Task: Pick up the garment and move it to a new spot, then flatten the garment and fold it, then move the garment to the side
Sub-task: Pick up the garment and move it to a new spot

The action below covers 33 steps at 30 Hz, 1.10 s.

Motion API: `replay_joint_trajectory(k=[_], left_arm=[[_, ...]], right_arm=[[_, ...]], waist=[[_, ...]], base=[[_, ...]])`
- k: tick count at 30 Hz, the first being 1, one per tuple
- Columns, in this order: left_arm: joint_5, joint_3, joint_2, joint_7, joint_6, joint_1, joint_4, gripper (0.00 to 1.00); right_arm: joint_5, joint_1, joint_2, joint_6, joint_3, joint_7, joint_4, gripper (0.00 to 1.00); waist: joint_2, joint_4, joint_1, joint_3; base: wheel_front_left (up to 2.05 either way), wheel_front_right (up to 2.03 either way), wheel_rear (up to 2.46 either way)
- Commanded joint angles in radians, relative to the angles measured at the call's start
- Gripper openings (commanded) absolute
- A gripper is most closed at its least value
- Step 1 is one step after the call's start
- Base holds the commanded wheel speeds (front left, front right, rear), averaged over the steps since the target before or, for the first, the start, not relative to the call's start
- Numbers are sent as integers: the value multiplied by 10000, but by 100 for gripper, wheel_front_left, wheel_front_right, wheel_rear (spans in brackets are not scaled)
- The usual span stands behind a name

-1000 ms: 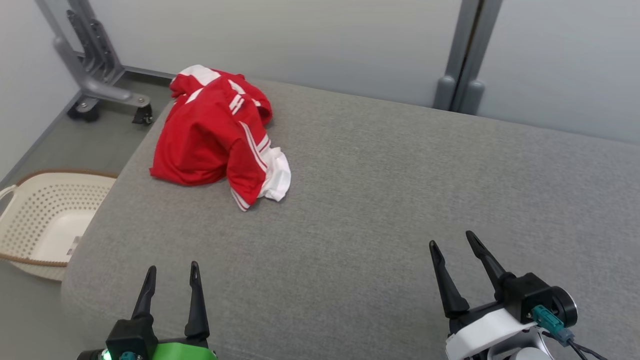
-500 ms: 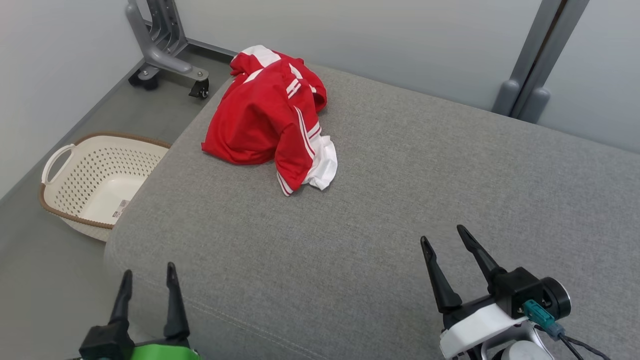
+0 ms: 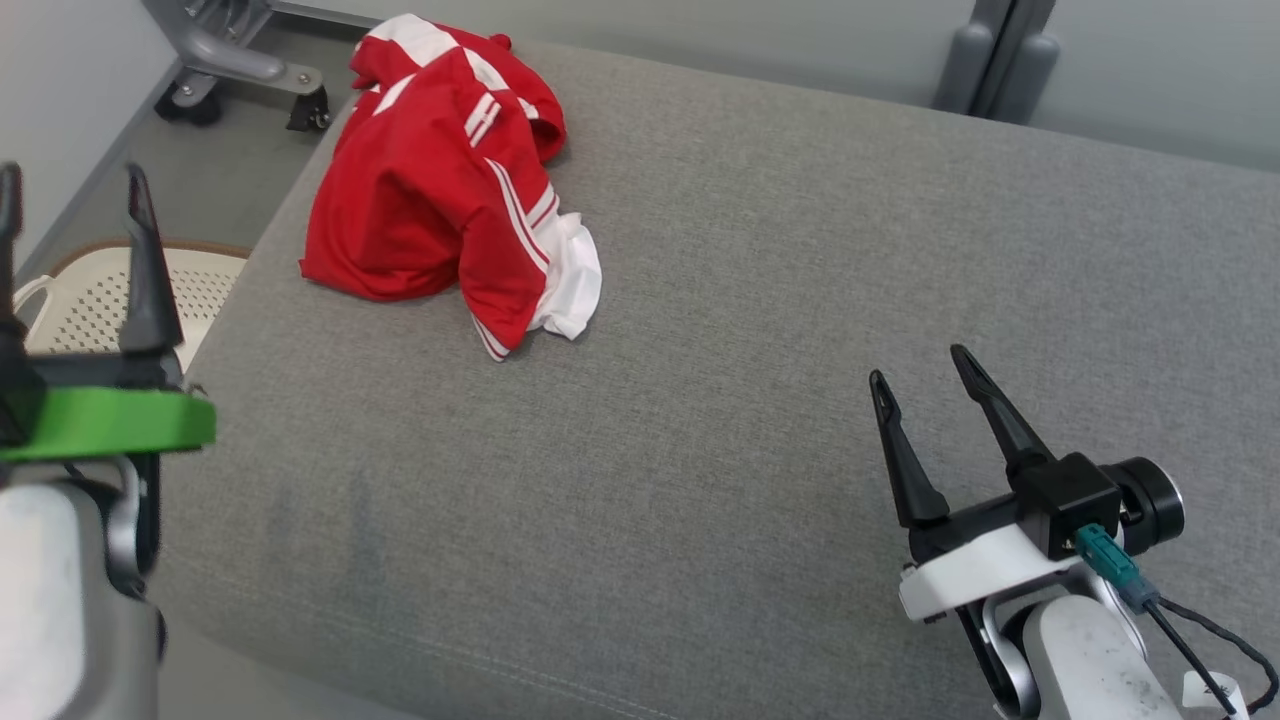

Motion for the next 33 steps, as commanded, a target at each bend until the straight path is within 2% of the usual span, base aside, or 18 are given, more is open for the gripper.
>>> replay_joint_trajectory(k=[1, 6, 11, 16, 26, 27, 28, 29, 30, 33], left_arm=[[58, -75, 293, 151, -184, -755, 240, 100], [-589, -329, 890, 1262, -621, -2903, 1618, 100], [-1172, -800, 1167, 2245, -760, -4317, 3256, 100], [-1958, -1191, 940, 3477, -812, -5042, 4991, 100], [-2800, -1789, 771, 4517, -812, -5196, 6964, 100], [-2880, -1889, 757, 4583, -811, -5174, 7010, 82], [-3036, -2034, 744, 4652, -811, -5129, 7035, 49], [-3152, -2151, 746, 4726, -811, -5080, 7032, 28], [-3298, -2269, 789, 4777, -812, -5016, 7016, 0], [-3563, -2597, 957, 4831, -812, -4871, 6954, 0]], right_arm=[[-144, -236, -43, -3, -42, -35, -87, 100], [-445, -574, -43, -4, -220, -35, -247, 100], [-824, -794, -40, -6, -426, -35, -449, 100], [-1035, -896, -58, -6, -543, -35, -591, 100], [-983, -962, -47, -6, -551, -35, -541, 100], [-960, -960, -43, -6, -530, -35, -511, 100], [-933, -948, -41, -6, -508, -35, -473, 100], [-926, -935, -41, -6, -497, -35, -437, 100], [-893, -917, -40, -6, -482, -35, -398, 100], [-794, -857, -36, -6, -425, -35, -320, 100]], waist=[[0, -796, 0, 831], [0, -1314, 0, 1693], [0, -1663, 0, 2594], [0, -1842, 0, 3276], [0, -1881, 0, 3462], [0, -1875, 0, 3416], [0, -1866, 0, 3350], [0, -1855, 0, 3295], [0, -1840, 0, 3211], [0, -1812, 0, 2980]], base=[[0, 0, 0], [0, 0, 0], [0, 0, 0], [0, 0, 0], [0, 0, 0], [0, 0, 0], [0, 0, 0], [0, 0, 0], [0, 0, 0], [0, 0, 0]])
